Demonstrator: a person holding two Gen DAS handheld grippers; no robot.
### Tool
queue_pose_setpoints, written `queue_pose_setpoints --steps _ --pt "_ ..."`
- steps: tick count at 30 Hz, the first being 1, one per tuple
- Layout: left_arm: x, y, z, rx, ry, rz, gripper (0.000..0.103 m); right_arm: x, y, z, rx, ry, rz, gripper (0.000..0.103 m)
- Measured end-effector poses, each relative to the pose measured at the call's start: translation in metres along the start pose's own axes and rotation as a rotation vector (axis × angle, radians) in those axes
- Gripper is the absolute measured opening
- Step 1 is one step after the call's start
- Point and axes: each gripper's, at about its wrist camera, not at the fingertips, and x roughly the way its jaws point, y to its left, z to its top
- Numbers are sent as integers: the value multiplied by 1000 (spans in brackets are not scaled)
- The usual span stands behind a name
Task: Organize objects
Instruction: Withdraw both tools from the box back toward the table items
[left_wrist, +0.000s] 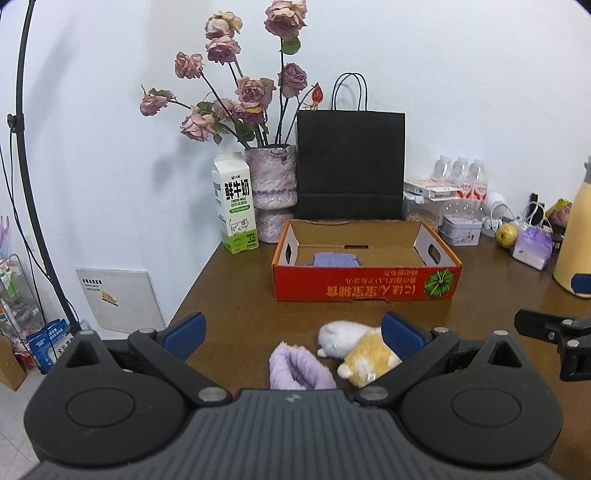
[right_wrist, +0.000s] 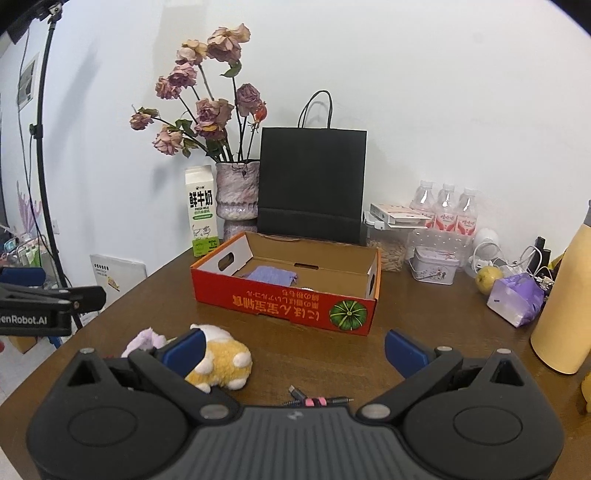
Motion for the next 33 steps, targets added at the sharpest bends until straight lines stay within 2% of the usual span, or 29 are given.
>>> queue_pose_setpoints --steps 9,21,33 --pt "-9 3 -32 18 17 -22 103 -8 1 -31 -31 29 4 103" --pt "-11 14 -75 9 63 -50 103 -18 -15 -75 -9 61 -3 103" --pt "-9 39 -108 -9 88 -20 103 -22 -24 -111 -10 79 -10 103"
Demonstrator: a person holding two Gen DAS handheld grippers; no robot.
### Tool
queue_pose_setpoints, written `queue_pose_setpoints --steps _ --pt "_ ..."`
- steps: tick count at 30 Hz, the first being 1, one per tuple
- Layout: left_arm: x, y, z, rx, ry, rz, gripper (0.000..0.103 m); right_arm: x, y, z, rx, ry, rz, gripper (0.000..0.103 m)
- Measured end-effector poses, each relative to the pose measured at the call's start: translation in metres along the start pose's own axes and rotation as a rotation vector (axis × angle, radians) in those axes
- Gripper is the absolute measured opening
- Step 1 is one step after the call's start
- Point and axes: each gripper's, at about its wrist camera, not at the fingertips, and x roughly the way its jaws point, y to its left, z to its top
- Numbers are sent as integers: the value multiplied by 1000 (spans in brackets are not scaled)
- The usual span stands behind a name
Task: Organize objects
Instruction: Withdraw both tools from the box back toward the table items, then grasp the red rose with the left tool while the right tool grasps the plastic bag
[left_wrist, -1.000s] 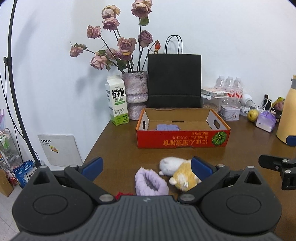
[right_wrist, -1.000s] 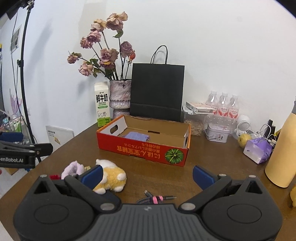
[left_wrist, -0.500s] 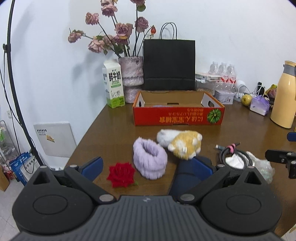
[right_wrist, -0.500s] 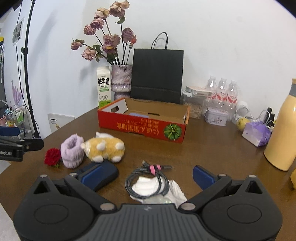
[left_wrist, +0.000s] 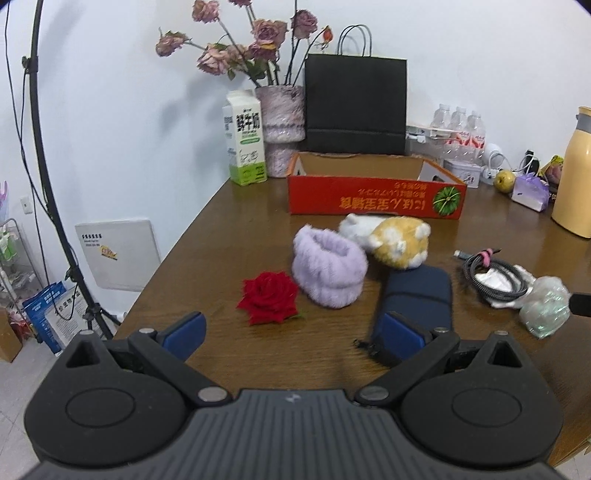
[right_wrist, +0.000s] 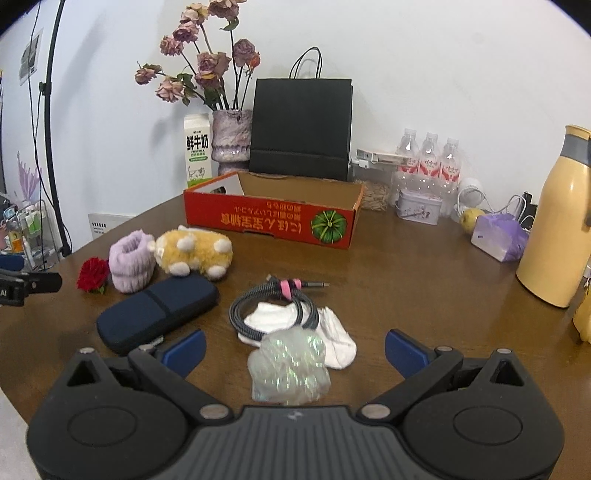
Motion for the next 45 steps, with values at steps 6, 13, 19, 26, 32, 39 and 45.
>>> queue_pose_setpoints --steps 6,13,19,26,32,39,45 --pt "10 14 -10 -14 15 26 103 8 -3 -12 7 22 3 103" --pt "28 22 -18 -22 39 36 103 21 -4 -22 4 33 -2 103" --pt "39 25 -16 -21 31 37 103 32 -7 -26 5 35 -7 103" --pt "51 32 -13 -26 26 36 103 36 -6 -24 -10 13 -5 102" --pt "66 33 -8 -11 33 28 103 44 -2 -20 -24 14 2 92" --pt "85 35 1 -1 39 23 103 53 -4 -21 -9 23 3 73" --pt "100 34 5 6 52 11 103 55 -3 -19 -6 20 6 65"
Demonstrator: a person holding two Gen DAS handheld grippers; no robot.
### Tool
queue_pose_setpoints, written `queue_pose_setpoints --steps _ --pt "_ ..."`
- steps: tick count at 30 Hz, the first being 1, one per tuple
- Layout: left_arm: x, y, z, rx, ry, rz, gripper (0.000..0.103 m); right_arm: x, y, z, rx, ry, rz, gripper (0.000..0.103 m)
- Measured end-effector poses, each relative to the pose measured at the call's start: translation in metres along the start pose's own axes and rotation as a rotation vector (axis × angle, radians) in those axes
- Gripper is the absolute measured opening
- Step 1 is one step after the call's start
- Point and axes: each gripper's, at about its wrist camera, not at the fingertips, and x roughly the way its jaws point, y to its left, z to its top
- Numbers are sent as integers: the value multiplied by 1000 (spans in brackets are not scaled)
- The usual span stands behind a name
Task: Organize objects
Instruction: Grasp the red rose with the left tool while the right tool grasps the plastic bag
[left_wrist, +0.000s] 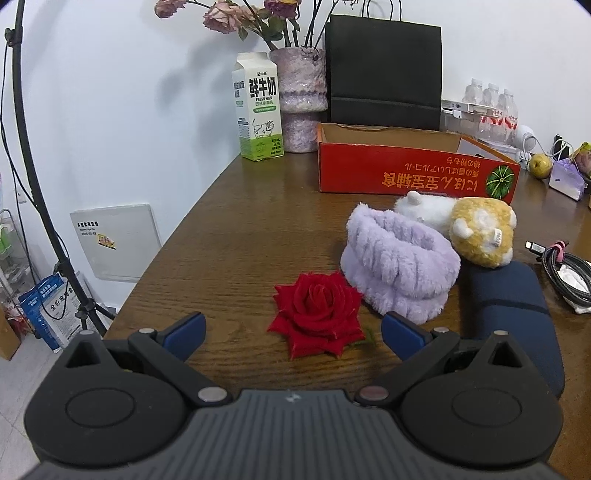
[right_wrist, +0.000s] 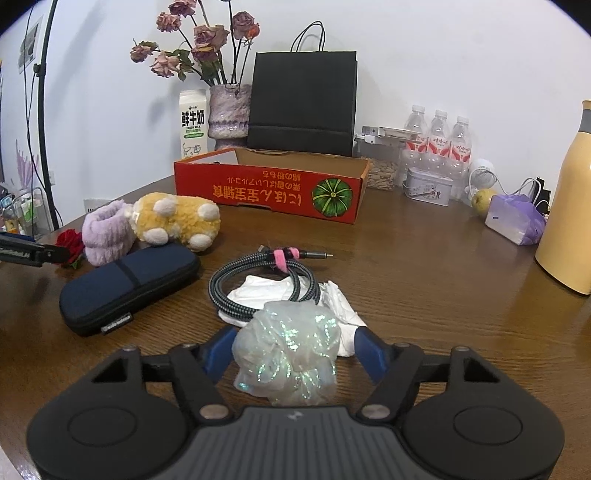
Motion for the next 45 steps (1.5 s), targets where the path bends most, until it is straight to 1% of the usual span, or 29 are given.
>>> queue_pose_setpoints --steps 4,6,13,15,16,17,18,19,21,23,25,26,27,30,32,39,45 --pt "6 1 1 -1 7 -9 103 2 2 0 -3 5 0 62" --pt "8 2 3 0 12 -13 103 2 3 0 -4 5 2 56" --pt "14 1 6 16 24 10 103 2 5 1 1 2 2 54" --pt "14 1 6 4 30 36 103 2 4 1 2 3 4 53" --pt "13 1 6 -1 27 35 103 1 4 1 3 3 3 53" --pt "12 1 6 -1 23 26 100 1 4 1 5 3 3 53" --pt "11 0 5 2 21 18 95 2 4 2 8 3 2 53" --pt "11 -1 5 6 18 10 92 2 4 2 9 2 0 53" --pt "11 -3 6 11 21 0 79 2 5 2 11 2 -1 53" --pt "13 -4 5 2 35 -15 74 3 5 2 11 2 1 53" --pt "15 -4 5 -9 45 -21 61 3 5 2 16 2 1 52" --pt "15 -5 5 -10 46 -23 52 2 5 2 20 1 2 52" --pt "14 -6 5 -10 42 -30 46 2 5 1 23 0 2 52" --pt "11 -9 4 4 32 -21 41 0 5 1 32 -6 3 50" --pt "8 -11 2 9 27 -23 40 -1 5 0 36 -10 4 50" --pt "-6 -9 -5 1 16 -14 39 -11 7 -4 39 -27 7 48" --pt "-26 -9 -10 -1 -7 -16 39 -24 14 -3 23 -57 12 48"
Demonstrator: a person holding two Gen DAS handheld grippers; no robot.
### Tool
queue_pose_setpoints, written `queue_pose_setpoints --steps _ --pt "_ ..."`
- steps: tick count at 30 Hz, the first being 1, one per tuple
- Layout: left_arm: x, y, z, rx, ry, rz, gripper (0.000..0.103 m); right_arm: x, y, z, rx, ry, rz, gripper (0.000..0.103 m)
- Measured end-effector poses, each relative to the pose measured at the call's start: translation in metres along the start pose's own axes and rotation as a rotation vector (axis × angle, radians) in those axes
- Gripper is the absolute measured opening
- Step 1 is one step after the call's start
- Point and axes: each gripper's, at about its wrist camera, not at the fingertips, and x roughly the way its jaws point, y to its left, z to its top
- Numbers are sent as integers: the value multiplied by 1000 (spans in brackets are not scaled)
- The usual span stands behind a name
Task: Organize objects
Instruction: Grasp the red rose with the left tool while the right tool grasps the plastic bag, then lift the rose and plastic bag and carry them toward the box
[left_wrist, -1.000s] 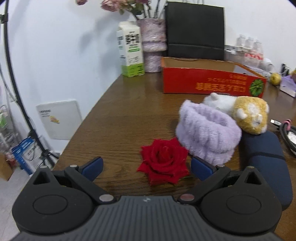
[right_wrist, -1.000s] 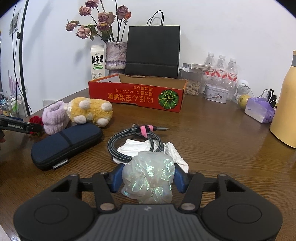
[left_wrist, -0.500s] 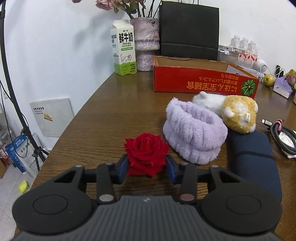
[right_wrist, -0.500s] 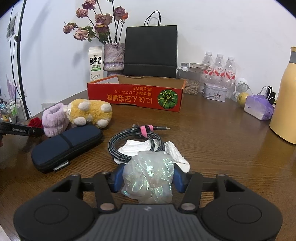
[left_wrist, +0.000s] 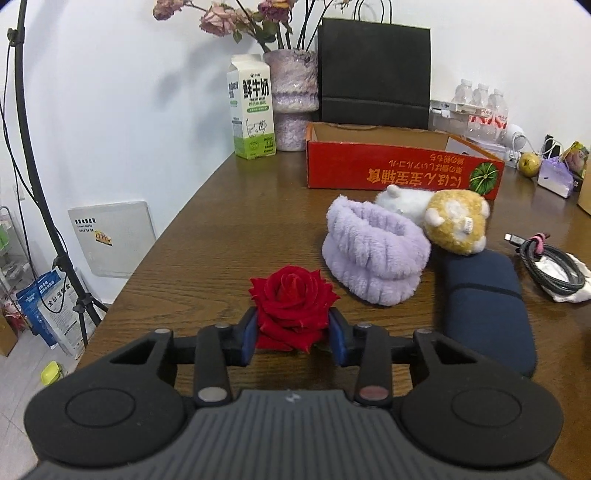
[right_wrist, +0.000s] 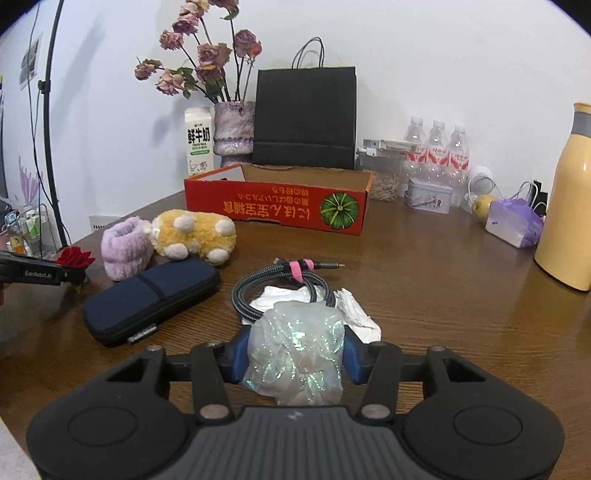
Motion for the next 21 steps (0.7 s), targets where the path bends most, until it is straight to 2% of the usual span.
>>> queue_pose_setpoints --steps 12,21 --pt "-57 -10 -8 2 -76 -56 39 -37 20 6 -33 -67 17 48" --pt "-81 -29 7 31 -140 -94 39 -51 31 19 -50 -106 29 47"
